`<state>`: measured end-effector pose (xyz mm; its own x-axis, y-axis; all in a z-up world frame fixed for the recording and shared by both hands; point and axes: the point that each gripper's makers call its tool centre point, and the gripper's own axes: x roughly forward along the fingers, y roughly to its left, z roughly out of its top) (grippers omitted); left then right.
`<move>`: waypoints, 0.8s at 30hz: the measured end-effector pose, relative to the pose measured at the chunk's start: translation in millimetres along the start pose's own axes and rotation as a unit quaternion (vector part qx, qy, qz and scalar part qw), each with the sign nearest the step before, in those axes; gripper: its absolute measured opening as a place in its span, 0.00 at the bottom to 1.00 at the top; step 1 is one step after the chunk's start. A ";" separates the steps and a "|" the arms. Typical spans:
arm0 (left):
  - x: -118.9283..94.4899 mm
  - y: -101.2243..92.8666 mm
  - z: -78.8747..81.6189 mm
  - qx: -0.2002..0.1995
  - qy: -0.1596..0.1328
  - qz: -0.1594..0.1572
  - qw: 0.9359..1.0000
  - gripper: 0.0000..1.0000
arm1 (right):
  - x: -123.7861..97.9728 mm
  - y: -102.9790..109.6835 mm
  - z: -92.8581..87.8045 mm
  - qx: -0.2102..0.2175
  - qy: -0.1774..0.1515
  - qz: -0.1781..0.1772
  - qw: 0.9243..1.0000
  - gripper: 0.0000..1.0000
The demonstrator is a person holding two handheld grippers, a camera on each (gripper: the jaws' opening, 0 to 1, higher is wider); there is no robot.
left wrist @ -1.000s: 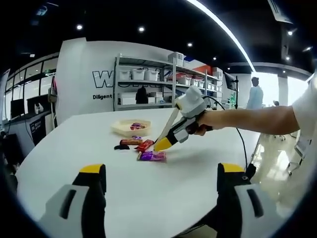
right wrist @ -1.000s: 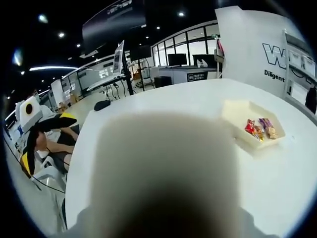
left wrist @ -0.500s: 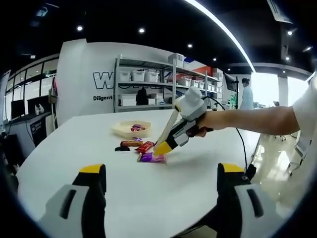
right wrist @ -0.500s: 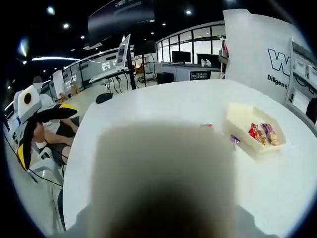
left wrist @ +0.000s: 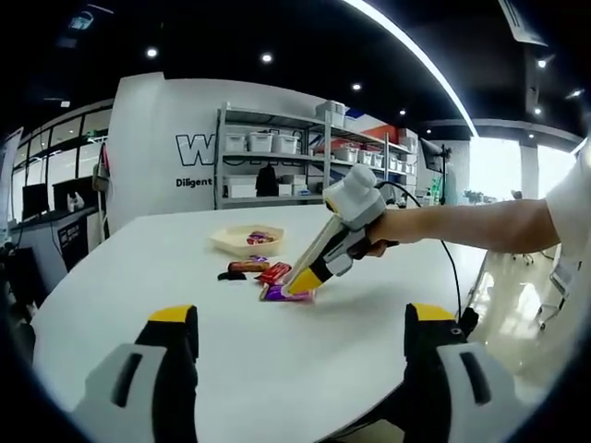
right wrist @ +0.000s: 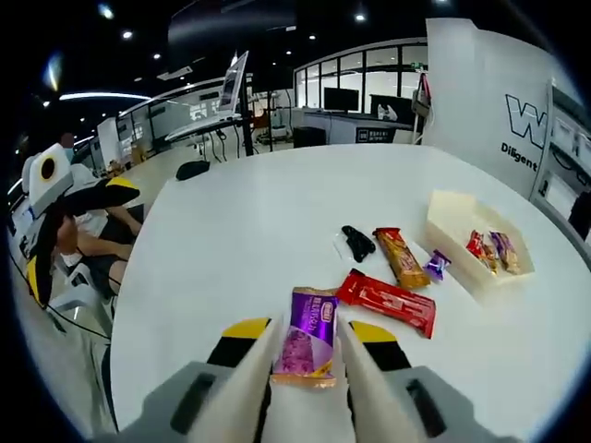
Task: Place the target food into the container with the food tongs after gripping and lifting it, then release it inside without dropping or visibly crushing the food.
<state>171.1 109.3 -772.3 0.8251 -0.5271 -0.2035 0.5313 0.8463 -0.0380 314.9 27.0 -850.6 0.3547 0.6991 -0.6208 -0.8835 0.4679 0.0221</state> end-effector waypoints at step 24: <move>-1.1 1.3 -0.8 -0.004 -0.003 -0.004 1.000 0.90 | -4.6 0.3 -14.7 -0.020 0.084 -0.004 0.996 0.24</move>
<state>170.8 111.0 -772.9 0.8217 -0.5345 -0.1977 0.5365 0.8425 -0.0480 308.5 16.0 -859.3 0.3087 0.5940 -0.7429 -0.8938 0.4482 -0.0130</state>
